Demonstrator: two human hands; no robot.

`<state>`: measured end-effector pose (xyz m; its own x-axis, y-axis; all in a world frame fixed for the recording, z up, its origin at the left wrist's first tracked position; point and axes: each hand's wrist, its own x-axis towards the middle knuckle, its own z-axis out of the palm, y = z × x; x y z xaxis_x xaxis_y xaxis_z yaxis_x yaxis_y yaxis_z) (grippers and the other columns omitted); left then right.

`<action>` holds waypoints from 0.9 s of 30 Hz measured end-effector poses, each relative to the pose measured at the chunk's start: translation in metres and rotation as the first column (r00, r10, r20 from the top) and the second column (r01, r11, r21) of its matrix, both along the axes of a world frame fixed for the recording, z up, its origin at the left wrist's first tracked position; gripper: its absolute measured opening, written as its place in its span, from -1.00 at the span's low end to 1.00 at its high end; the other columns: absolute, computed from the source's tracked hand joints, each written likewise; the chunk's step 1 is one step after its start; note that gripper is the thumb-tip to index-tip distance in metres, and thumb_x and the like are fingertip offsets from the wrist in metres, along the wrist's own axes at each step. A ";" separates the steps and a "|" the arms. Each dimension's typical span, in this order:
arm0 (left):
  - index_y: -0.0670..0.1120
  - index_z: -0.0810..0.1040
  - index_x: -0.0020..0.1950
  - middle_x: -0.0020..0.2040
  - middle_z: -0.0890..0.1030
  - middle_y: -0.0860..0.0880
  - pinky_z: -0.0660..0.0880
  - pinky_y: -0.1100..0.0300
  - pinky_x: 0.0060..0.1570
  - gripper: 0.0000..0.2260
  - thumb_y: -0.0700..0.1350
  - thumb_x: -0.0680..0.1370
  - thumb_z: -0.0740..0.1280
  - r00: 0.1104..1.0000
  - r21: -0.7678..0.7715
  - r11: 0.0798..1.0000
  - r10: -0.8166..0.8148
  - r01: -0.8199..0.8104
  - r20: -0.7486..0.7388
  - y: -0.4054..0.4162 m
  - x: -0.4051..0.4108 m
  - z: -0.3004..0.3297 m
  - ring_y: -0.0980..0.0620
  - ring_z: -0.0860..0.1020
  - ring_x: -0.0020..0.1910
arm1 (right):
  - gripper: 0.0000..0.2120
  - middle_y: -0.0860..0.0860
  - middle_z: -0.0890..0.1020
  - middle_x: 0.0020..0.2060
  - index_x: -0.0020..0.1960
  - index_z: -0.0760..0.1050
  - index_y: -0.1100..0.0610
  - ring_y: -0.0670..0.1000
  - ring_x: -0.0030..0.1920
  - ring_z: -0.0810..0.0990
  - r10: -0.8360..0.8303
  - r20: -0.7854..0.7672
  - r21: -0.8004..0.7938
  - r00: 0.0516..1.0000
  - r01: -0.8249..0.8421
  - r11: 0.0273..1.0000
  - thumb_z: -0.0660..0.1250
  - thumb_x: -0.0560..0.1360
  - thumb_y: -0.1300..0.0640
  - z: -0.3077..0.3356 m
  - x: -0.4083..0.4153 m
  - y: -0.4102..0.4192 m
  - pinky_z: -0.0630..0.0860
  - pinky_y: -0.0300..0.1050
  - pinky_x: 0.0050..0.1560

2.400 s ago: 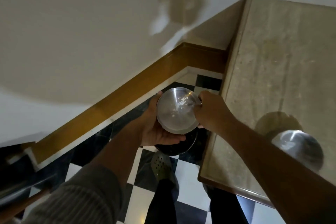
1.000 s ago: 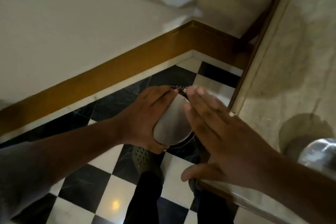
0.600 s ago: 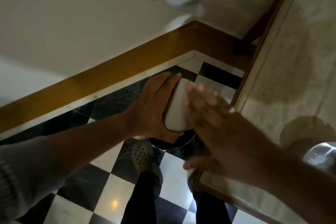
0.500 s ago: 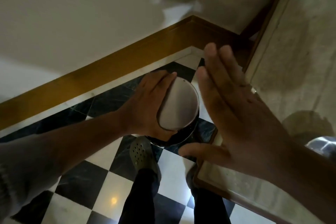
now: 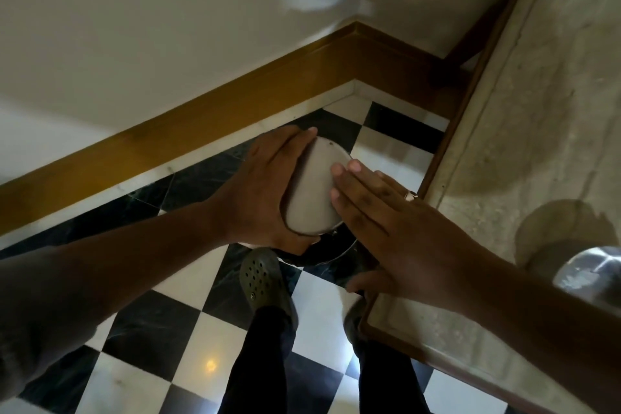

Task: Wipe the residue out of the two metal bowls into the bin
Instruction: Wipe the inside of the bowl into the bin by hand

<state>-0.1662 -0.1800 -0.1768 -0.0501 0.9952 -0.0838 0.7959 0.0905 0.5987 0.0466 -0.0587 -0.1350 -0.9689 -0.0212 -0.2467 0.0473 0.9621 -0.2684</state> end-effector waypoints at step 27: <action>-0.04 0.59 0.03 0.09 0.67 -0.14 0.62 -0.01 -0.01 -0.77 -0.09 0.66 0.13 0.034 -0.725 0.352 0.910 -0.592 0.414 0.069 0.066 0.099 -0.11 0.63 0.07 | -0.71 -0.08 0.40 -0.51 -0.35 0.44 0.13 -0.12 -0.50 0.40 -0.883 0.114 -0.433 0.455 0.823 0.368 0.18 0.55 0.22 0.015 -0.015 0.062 0.34 -0.51 -0.43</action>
